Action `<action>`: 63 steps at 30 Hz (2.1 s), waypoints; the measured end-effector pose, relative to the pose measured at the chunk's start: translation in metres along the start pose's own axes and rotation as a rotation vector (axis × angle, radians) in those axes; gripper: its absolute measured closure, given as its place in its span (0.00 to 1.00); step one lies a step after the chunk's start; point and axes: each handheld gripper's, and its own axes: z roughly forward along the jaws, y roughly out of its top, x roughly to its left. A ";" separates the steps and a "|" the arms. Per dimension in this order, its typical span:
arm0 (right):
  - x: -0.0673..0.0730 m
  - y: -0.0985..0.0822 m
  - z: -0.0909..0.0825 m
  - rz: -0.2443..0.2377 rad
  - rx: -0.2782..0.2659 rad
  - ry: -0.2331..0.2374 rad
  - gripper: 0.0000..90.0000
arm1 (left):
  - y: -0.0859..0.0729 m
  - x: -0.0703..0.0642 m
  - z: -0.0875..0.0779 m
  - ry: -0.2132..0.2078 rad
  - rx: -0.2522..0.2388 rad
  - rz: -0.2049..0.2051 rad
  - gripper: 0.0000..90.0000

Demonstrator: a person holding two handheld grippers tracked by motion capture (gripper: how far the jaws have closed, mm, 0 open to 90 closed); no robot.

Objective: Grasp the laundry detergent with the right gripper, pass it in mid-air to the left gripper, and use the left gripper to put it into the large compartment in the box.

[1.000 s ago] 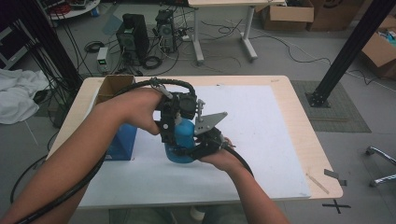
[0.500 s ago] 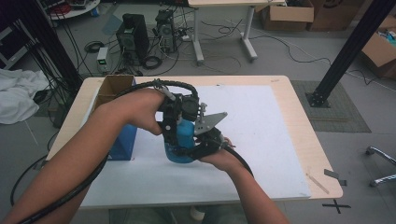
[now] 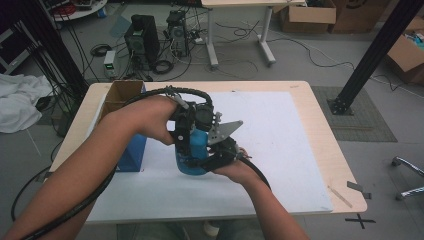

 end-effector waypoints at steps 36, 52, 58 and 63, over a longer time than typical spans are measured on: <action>0.003 0.001 0.002 -0.008 -0.016 0.014 0.51 | 0.002 -0.003 -0.003 -0.028 0.008 -0.008 0.43; 0.007 0.000 -0.004 -0.005 -0.045 0.007 0.48 | 0.009 -0.007 -0.010 -0.017 0.032 -0.015 0.43; 0.007 -0.002 -0.006 0.004 -0.066 0.002 0.47 | 0.011 -0.007 -0.011 -0.022 0.036 -0.019 0.43; 0.006 -0.005 -0.009 0.049 -0.078 0.022 0.43 | 0.012 -0.006 -0.010 -0.022 0.029 -0.016 0.43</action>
